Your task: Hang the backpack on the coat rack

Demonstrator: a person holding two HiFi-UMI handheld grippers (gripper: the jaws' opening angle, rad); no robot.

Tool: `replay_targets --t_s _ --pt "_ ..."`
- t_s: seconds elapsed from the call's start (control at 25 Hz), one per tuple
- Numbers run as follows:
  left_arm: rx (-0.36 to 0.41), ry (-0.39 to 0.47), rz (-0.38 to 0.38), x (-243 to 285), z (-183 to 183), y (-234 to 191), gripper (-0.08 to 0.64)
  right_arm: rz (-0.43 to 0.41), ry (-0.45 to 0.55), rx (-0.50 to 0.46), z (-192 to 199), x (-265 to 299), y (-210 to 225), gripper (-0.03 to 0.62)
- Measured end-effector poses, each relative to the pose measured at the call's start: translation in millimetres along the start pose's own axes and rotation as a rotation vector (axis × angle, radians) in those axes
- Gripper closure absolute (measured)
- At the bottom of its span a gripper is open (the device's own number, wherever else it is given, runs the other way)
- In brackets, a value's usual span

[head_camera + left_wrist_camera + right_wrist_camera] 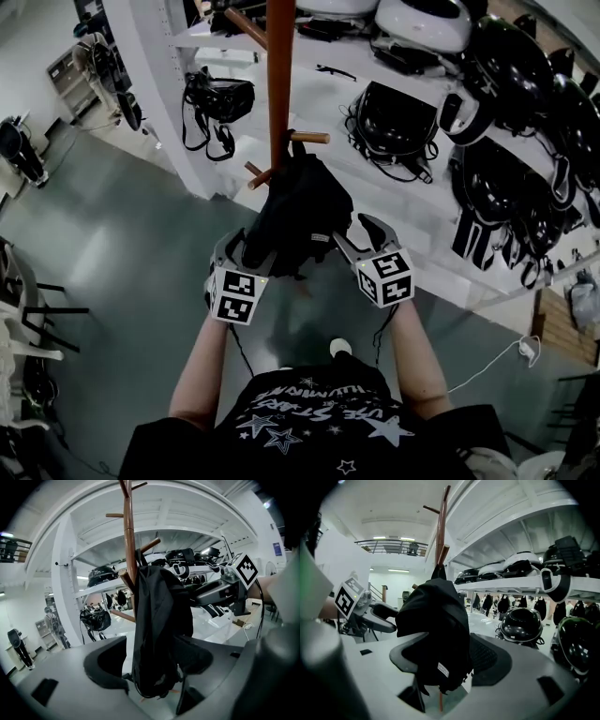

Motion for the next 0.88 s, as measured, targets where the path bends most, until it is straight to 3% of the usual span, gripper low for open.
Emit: replay_targets --t_s 0.12,0.28,0.48,0.68,0.88 --pt "-0.016 -0.003 0.034 -18.4 12.8 -0.6 0.247 0.079 0.010 0.048 6.2 -25.3 -12.2 0.328" --pt "0.001 0.002 0.124 -29.7 29.0 10.5 0.247 0.174 0.033 0.181 22.3 -65.8 -25.2 0.344" --pt "0.009 -0.012 0.210 -29.8 47.0 36.6 0.247 0.317 0.006 0.248 53.3 -112.9 -37.0 0.383" --pt "0.015 -0.001 0.283 -38.9 54.7 66.2 0.247 0.377 -0.032 0.291 80.5 -149.8 -59.1 0.417" --pt "0.005 0.006 0.366 -61.3 58.4 100.0 0.248 0.428 -0.009 0.335 86.2 -184.0 -81.1 0.506"
Point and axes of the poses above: the fingertips, and each gripper's own axes: x forward along the fingers, y to its right, z out of its underside, the point moved 6 cm from there along -x, backward along the fingers, and after that the axes turned 5 degrees about y, right-handed, at the moved point
